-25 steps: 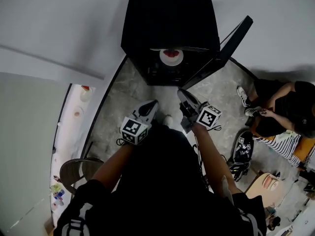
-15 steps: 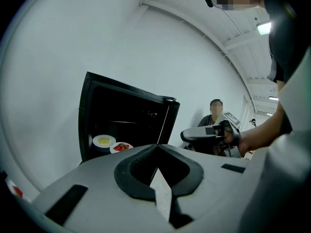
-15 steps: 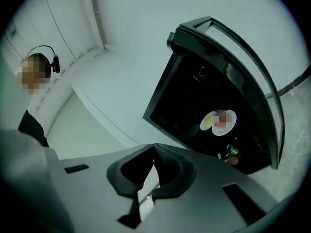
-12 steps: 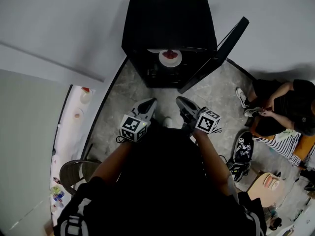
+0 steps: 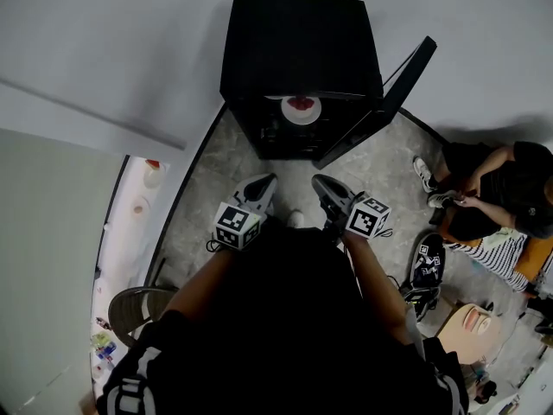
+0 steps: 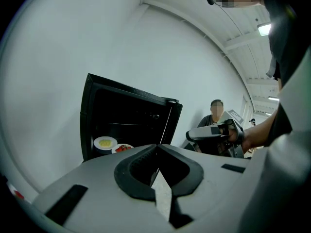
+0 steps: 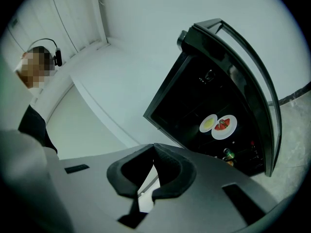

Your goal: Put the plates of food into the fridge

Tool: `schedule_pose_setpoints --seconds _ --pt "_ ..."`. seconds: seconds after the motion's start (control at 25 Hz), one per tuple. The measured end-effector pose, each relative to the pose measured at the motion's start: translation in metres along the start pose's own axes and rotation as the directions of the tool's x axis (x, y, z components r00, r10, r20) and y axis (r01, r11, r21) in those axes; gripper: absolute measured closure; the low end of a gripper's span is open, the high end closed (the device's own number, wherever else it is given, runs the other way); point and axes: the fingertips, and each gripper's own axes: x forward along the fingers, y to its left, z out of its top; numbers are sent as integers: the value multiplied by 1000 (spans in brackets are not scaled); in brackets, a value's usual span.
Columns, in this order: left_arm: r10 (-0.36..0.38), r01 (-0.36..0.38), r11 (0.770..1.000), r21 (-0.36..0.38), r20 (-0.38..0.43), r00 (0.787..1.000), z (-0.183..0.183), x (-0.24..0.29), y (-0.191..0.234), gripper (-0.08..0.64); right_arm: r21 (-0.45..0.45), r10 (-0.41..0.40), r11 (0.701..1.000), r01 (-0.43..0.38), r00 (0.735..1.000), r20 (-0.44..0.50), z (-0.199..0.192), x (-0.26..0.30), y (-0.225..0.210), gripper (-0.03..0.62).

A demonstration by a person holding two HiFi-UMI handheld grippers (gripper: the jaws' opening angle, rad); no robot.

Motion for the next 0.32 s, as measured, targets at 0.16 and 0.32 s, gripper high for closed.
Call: schedule_pose_setpoints --seconds 0.16,0.32 --pt "-11 11 1000 15 -4 1000 8 1 6 540 7 -13 1000 13 1000 10 3 2 0 568" --pt "-13 13 999 31 -13 1000 12 -2 14 540 15 -23 1000 22 1000 18 2 7 1 568"
